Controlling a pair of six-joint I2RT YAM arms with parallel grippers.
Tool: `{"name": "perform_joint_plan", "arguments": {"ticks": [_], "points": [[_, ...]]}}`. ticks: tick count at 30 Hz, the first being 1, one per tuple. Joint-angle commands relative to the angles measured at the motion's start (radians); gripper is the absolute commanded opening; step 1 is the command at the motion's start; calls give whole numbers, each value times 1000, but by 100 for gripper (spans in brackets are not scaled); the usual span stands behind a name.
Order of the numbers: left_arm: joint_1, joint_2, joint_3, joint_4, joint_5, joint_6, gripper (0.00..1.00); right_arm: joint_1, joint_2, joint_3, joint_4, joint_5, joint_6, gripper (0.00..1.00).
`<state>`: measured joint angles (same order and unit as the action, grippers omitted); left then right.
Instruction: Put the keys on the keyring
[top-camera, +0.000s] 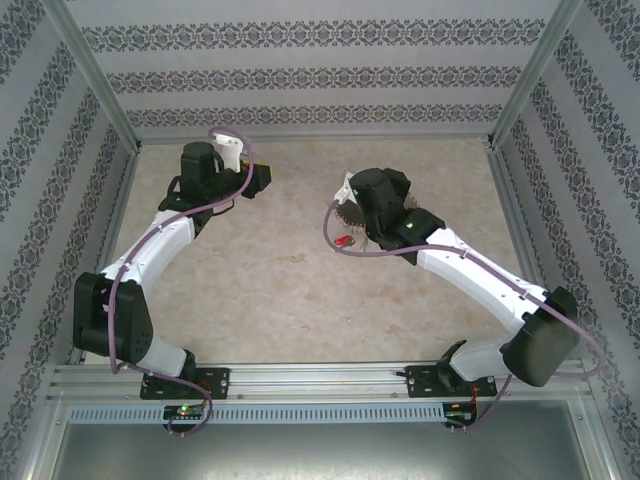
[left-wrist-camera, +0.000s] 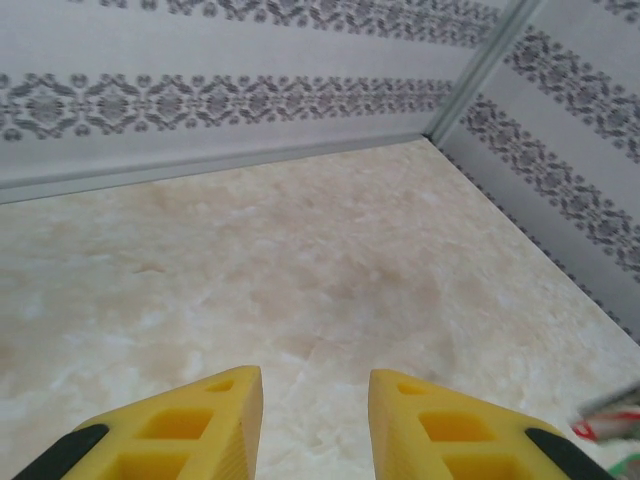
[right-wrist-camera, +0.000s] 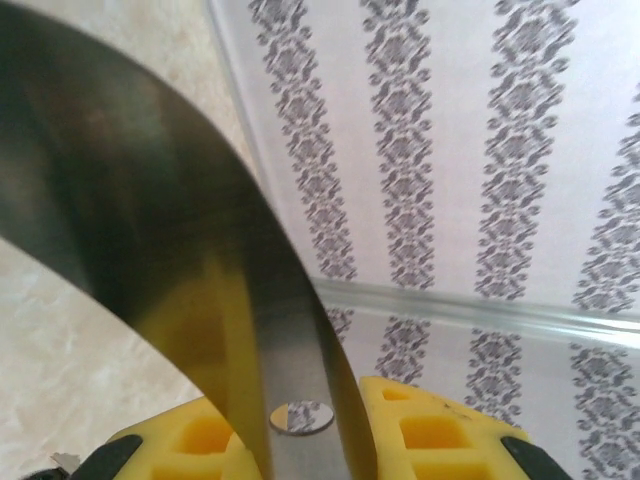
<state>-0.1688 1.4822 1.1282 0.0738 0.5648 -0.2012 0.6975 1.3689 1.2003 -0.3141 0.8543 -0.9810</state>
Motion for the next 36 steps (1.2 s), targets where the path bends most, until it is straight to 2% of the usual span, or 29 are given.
{"name": "perform_joint_plan", "arguments": {"ticks": [1,4,5,7,9,10,13,15,24,29,33,36], "points": [[19,-58,-41,36,-40,-39,35,9,-64,-36,250,-2,-92,21],[18,-75,-73,68,-32,-46,37,16,-125,-74,322,-70,-83,22],[19,-79,-76,69,-34,-46,36,15,-148,-94,320,-133,-99,22],[18,-82,-77,69,-35,-40,37,15,-193,-156,256,-303,-228,21],[18,-82,-76,67,-38,-38,37,39,-206,-259,368,-319,-437,19],[18,-80,-74,66,-37,-37,37,45,-199,-262,392,-300,-449,18],[18,-80,-69,62,-47,-35,37,45,-194,-223,365,-284,-353,17],[19,-84,-74,64,-56,-37,36,46,-200,-235,440,-273,-331,18],[18,-95,-86,76,-35,-16,37,45,-166,-223,510,-268,-266,19],[19,-125,-84,43,-80,21,38,47,-144,-215,466,-277,-153,19],[20,-154,-90,6,-117,46,38,88,-138,-249,414,-225,-50,19],[24,-179,-117,-1,-154,47,43,105,-154,-286,368,-207,14,19]]}}
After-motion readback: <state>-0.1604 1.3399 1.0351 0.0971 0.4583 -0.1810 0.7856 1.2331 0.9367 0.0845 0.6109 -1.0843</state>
